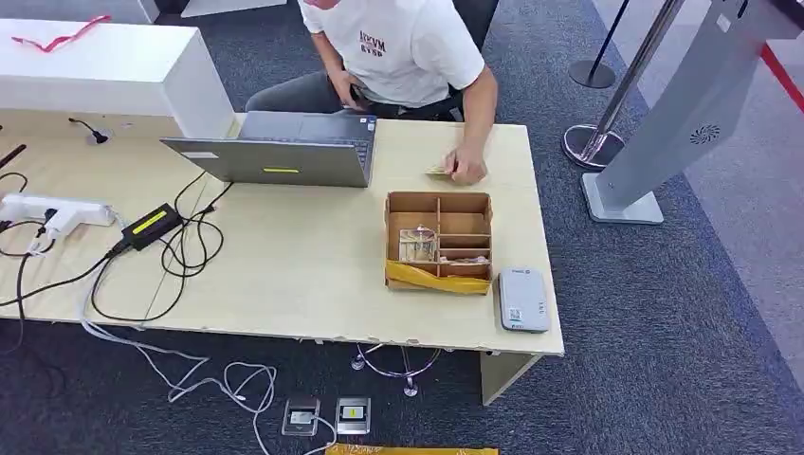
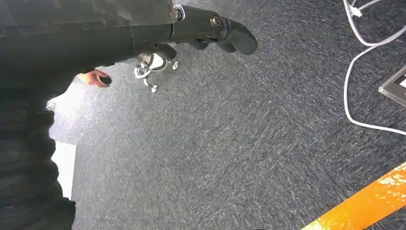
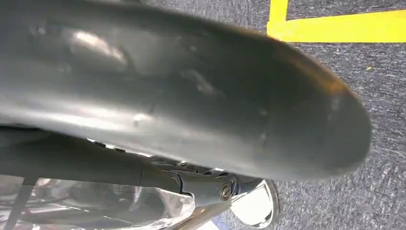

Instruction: Pass the card to the sensor for recognition and then transmit it.

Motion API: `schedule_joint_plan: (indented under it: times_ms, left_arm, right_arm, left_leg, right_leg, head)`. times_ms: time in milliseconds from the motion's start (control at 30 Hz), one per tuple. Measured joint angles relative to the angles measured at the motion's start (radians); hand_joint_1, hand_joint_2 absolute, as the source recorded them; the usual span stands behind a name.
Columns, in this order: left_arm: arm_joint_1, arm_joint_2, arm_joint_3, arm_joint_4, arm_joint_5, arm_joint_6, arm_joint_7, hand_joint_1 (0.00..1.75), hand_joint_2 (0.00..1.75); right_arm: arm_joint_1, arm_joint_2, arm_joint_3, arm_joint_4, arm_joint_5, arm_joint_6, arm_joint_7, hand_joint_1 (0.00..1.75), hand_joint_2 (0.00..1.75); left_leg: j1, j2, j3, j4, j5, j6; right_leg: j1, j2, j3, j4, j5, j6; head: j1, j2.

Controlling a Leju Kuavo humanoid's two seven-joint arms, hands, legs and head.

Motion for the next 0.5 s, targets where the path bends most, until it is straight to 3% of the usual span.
schedule_joint_plan:
  times_ms: [500]
  left_arm:
    - [0.000, 0.000, -0.002, -0.009, 0.010, 0.000, 0.001, 0.00, 1.75]
  right_arm:
    - [0.001, 0.000, 0.000, 0.000, 0.002, -0.005, -0.005, 0.00, 0.00]
  left_leg:
    - [0.000, 0.000, 0.000, 0.000, 0.000, 0.000]
  right_leg:
    - [0.000, 0.000, 0.000, 0.000, 0.000, 0.000]
  head:
    - [0.000, 0.000]
